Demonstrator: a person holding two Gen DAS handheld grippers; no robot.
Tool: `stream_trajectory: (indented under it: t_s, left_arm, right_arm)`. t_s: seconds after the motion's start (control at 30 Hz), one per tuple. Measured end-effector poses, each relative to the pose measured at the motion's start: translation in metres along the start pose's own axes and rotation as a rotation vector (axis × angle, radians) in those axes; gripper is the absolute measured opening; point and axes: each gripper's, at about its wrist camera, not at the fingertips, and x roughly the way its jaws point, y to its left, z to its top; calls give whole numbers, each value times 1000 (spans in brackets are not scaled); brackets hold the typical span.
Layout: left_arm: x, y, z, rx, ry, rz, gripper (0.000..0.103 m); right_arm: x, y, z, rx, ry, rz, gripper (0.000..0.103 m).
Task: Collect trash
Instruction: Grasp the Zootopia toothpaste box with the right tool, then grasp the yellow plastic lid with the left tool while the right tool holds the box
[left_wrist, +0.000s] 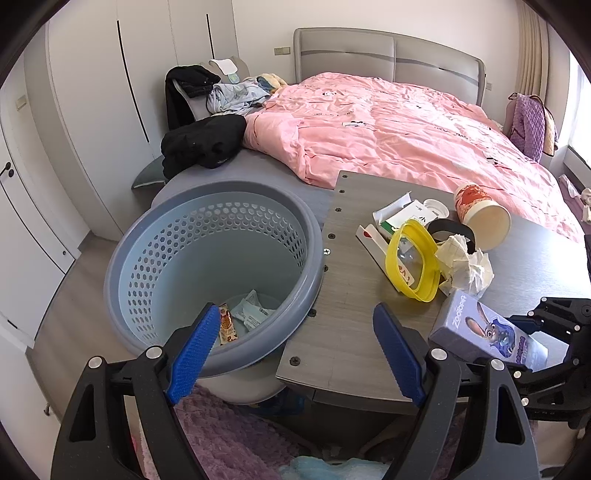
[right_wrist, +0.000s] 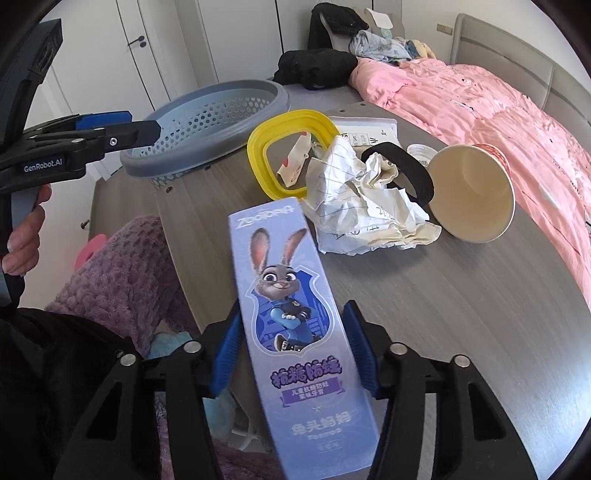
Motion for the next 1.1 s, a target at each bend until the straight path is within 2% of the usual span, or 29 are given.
stream_trajectory:
  t_s: [0.23,0.5,0.67,1.03,1.1]
  left_arm:
    - [6,-5,-1,9,13,-27,81]
    - [18,-23,6,53,-8,-62,81]
    - [30,-37,21,73,-30,-84,81]
    - [66,-56,42,73,-10,-134,80]
    - [71,-58,44,81,-9,-130,71]
  right_arm:
    - [-19,12,-13,103,-65,-29,45]
    - [-45,0,-29,356,-185,-93,45]
    - [-50,-10,-37,468,-217,-154,45]
    - [-66,-25,-46,586,-306,-187,45]
    - [-66,-26,-47,588,-305,-186,45]
